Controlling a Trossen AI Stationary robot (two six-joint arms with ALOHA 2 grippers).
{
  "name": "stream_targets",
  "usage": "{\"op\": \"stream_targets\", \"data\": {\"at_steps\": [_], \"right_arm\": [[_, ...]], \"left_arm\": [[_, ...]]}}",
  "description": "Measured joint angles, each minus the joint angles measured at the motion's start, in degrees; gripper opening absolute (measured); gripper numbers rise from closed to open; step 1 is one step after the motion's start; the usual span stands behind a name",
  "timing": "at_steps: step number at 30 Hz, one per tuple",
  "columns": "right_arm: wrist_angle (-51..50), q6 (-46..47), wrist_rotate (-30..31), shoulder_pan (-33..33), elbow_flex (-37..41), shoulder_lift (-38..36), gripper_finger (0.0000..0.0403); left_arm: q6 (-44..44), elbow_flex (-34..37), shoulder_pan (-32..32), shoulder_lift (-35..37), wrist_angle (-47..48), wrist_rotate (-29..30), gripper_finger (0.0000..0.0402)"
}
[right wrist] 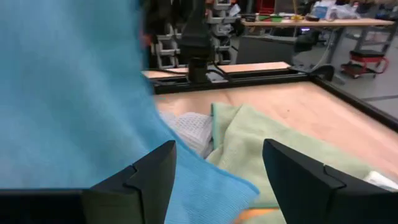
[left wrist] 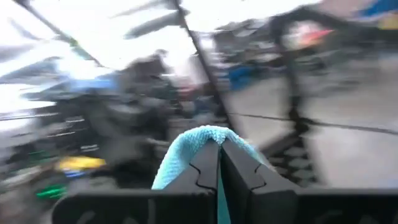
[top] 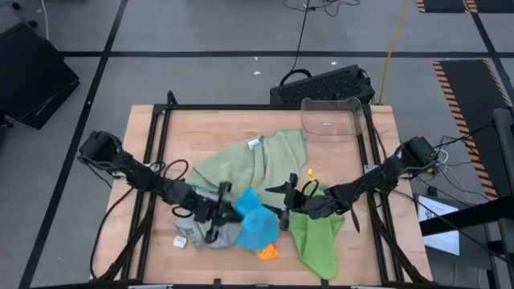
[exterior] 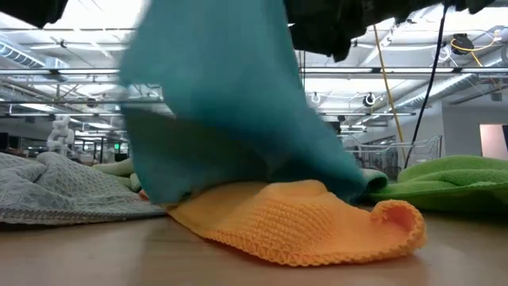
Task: Fold microfiber towels
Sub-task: Fold the blue microfiber towel
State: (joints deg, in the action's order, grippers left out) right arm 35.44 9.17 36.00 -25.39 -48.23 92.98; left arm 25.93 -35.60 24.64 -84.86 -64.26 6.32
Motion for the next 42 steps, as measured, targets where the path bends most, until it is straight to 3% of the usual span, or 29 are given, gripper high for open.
{"op": "stream_targets", "data": {"at_steps": [4, 10, 12, 17, 19, 21, 25, 30, 37, 42], "right_arm": [[2.18, -2.41, 1.65, 0.02, 0.0, 0.48, 0.0233], [6.7, -9.67, 10.55, -0.92, 0.0, 0.12, 0.0233], [6.7, -10.73, 10.53, -1.11, 0.0, 0.12, 0.0233], [4.25, -10.22, 11.84, -1.36, 0.0, 0.17, 0.0233], [5.14, -10.35, 11.99, -1.33, 0.0, 0.17, 0.0233], [6.77, -11.41, 11.82, -1.36, 0.0, 0.17, 0.0233], [7.85, -11.8, 7.08, -1.73, -0.34, 0.15, 0.0233], [7.89, -8.62, -5.12, -1.21, -1.38, 0.23, 0.0233], [6.62, 3.18, -9.78, 0.67, -1.44, 4.01, 0.0233], [6.55, 9.71, -18.53, 4.21, -1.44, 8.12, 0.0233]], "left_arm": [[2.05, -2.7, -4.37, 5.1, 5.62, 7.61, 0.0005], [-3.83, -8.54, -14.28, 14.21, 29.87, 12.69, 0.0005], [-8.71, -9.44, -15.89, 16.07, 37.08, 9.0, 0.0004], [-14.08, -9.5, -12.08, 16.25, 39.23, -11.76, 0.0006], [-13.62, -9.61, -9.07, 15.3, 39.3, -16.0, 0.0004], [-12.54, -9.55, -5.8, 14.63, 42.84, -16.64, 0.0005], [-11.77, -9.54, -0.95, 13.72, 51.07, -7.49, 0.0011], [-17.02, -9.5, 2.14, 11.57, 60.04, 2.15, 0.0004], [-17.5, -9.48, 3.68, 6.85, 59.41, 4.24, 0.0008], [-15.67, -9.5, 3.9, 4.04, 57.15, 4.24, 0.001]]}}
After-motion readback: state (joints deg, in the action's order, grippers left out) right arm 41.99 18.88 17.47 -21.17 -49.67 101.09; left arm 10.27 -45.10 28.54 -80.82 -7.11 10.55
